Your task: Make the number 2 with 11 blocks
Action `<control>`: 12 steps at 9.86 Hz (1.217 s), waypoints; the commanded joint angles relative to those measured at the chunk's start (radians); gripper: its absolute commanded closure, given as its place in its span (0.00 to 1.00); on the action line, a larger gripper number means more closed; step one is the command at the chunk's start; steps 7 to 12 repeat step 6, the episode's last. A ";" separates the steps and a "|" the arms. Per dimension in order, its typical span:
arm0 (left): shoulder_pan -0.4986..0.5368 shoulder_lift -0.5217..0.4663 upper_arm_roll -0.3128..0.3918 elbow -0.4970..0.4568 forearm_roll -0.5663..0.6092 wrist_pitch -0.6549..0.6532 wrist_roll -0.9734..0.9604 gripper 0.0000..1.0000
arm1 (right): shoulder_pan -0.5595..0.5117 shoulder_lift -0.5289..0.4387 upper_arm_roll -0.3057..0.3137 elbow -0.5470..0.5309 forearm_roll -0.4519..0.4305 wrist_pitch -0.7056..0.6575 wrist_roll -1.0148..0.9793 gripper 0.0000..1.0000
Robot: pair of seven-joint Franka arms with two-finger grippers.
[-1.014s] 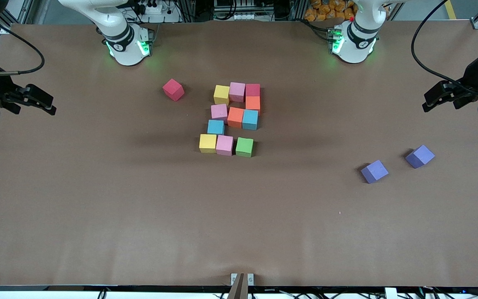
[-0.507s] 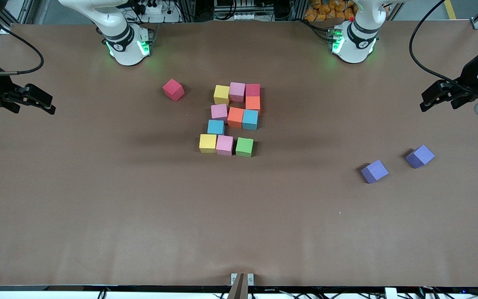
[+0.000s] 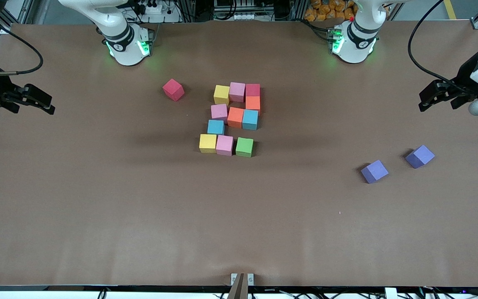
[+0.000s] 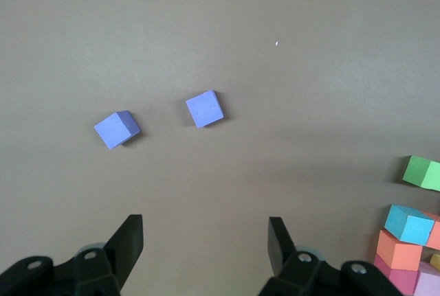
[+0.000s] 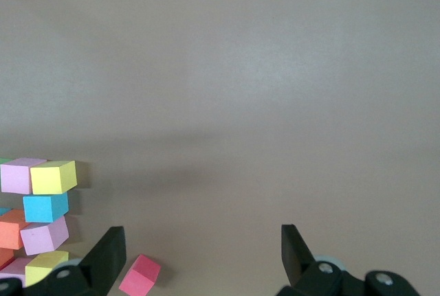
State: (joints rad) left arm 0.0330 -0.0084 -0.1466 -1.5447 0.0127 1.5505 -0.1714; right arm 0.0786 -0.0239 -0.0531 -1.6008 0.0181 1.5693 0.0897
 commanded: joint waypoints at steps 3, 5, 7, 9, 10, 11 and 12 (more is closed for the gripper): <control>-0.004 0.001 -0.013 0.025 0.024 -0.007 0.046 0.18 | 0.000 0.002 0.001 0.015 -0.015 -0.011 0.005 0.00; -0.002 -0.002 -0.013 0.025 0.024 -0.015 0.049 0.18 | 0.000 0.004 0.001 0.013 -0.014 -0.009 0.007 0.00; -0.001 -0.002 -0.016 0.025 0.024 -0.015 0.049 0.18 | 0.000 0.004 0.001 0.013 -0.014 -0.009 0.005 0.00; -0.001 -0.002 -0.016 0.025 0.024 -0.015 0.049 0.18 | 0.000 0.004 0.001 0.013 -0.014 -0.009 0.005 0.00; -0.001 -0.002 -0.016 0.025 0.024 -0.015 0.049 0.18 | 0.000 0.004 0.001 0.013 -0.014 -0.009 0.005 0.00; -0.001 -0.002 -0.016 0.025 0.024 -0.015 0.049 0.18 | 0.000 0.004 0.001 0.013 -0.014 -0.009 0.005 0.00; -0.001 -0.002 -0.016 0.025 0.024 -0.015 0.049 0.18 | 0.000 0.004 0.001 0.013 -0.014 -0.009 0.005 0.00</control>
